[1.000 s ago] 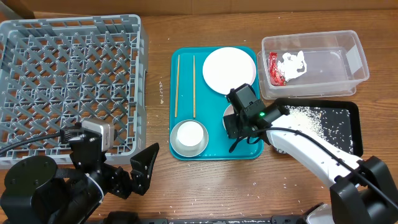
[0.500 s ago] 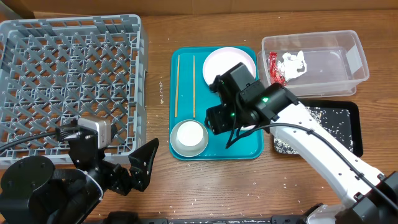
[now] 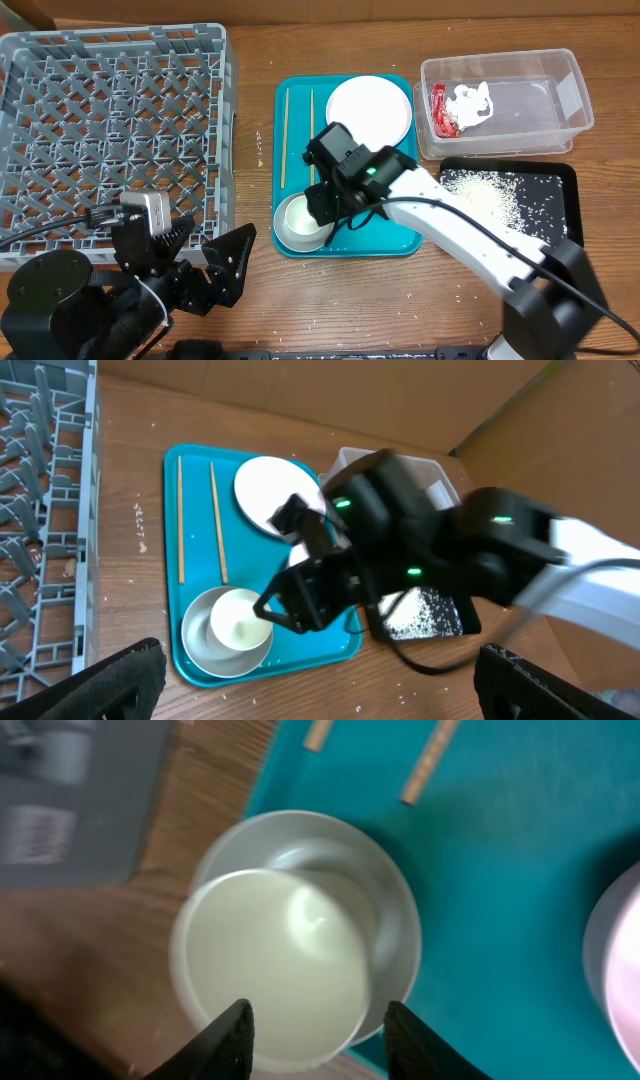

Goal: Sort waste into correct bins and load items into the dishwasher

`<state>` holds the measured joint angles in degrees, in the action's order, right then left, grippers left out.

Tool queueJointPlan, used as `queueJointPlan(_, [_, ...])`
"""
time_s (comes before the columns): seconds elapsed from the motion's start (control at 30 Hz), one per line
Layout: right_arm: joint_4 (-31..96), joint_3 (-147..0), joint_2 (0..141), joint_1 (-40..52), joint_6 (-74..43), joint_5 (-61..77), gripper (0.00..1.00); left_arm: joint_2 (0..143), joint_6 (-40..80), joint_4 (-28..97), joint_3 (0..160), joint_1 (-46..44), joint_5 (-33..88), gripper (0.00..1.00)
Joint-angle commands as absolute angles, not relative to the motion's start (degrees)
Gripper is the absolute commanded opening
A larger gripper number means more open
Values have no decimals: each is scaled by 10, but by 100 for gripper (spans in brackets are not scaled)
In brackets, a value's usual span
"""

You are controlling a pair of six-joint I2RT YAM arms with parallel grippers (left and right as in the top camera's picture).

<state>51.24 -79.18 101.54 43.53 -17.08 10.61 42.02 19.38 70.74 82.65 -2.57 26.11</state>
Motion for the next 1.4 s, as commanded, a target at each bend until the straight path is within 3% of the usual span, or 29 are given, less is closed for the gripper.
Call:
queueJointPlan(0.0, [512, -790, 1050, 434, -190, 84, 38, 420, 206, 705, 827, -23, 264, 100])
queueJointPlan(0.07, [512, -790, 1059, 434, -195, 84, 25, 420, 196, 705, 827, -23, 260, 100])
queueJointPlan(0.13, [512, -790, 1062, 434, -196, 86, 7, 420, 194, 706, 827, -23, 227, 100])
queueJointPlan(0.17, [512, -790, 1062, 434, -196, 86, 4, 420, 195, 707, 827, -23, 195, 100])
queueJointPlan(0.3, [519, -798, 1058, 434, -198, 102, 4, 423, 215, 702, 827, -23, 96, 100])
queueJointPlan(0.47, [565, -851, 1018, 403, -197, 103, 4, 466, 178, 700, 825, -23, 80, 100])
queueJointPlan(0.67, [620, -950, 924, 322, -151, 150, 4, 623, 157, 669, 822, -22, 301, 100])
queueJointPlan(0.73, [623, -968, 891, 284, -101, 242, 4, 684, 136, 622, 822, -18, 465, 99])
queueJointPlan(1.0, [618, -969, 841, 172, -4, 548, 4, 801, 83, 515, 822, 17, 885, 97])
queueJointPlan(1.17, [603, -968, 843, 165, 4, 610, 4, 816, 93, 511, 822, -8, 906, 100])
queueJointPlan(1.37, [561, -968, 843, 184, 3, 633, 4, 803, 98, 511, 822, -65, 906, 97])
